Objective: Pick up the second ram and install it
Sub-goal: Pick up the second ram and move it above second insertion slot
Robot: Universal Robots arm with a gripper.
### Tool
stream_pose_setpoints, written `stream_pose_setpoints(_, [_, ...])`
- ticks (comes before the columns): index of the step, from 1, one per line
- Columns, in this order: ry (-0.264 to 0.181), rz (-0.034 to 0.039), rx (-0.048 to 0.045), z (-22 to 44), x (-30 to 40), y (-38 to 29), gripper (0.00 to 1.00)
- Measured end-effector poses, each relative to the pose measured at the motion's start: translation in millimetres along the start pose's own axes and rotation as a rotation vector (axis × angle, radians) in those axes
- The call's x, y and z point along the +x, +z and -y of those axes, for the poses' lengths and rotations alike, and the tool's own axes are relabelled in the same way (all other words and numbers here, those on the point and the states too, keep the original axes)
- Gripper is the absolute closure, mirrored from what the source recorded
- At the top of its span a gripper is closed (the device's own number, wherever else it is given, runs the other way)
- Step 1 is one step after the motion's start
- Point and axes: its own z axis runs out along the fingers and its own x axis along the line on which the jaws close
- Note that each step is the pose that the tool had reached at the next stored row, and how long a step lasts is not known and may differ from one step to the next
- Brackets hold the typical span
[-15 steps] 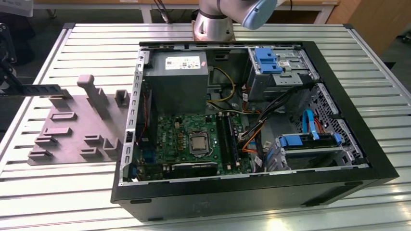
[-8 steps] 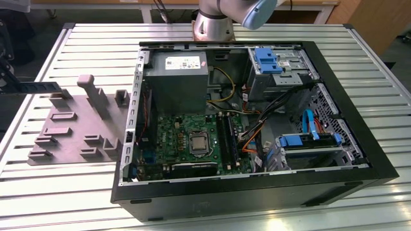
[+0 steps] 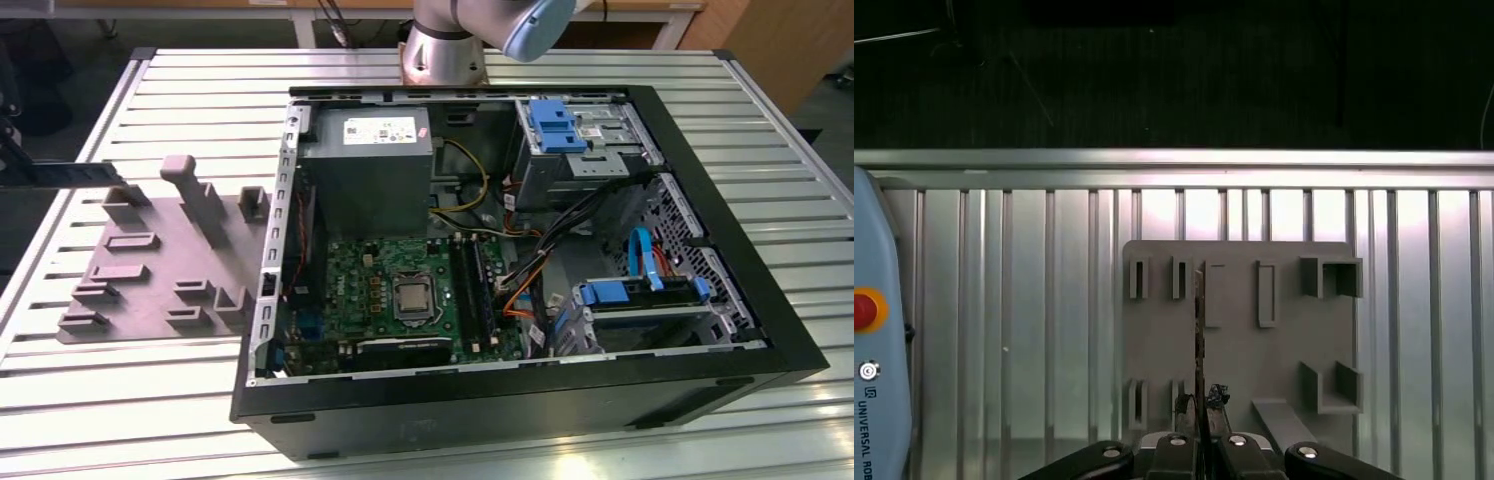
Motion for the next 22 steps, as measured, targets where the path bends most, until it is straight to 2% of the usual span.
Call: stream_pose_setpoints(22, [0.0,-0.003,0.0,-0.3,-0.7,-17.2,0.86])
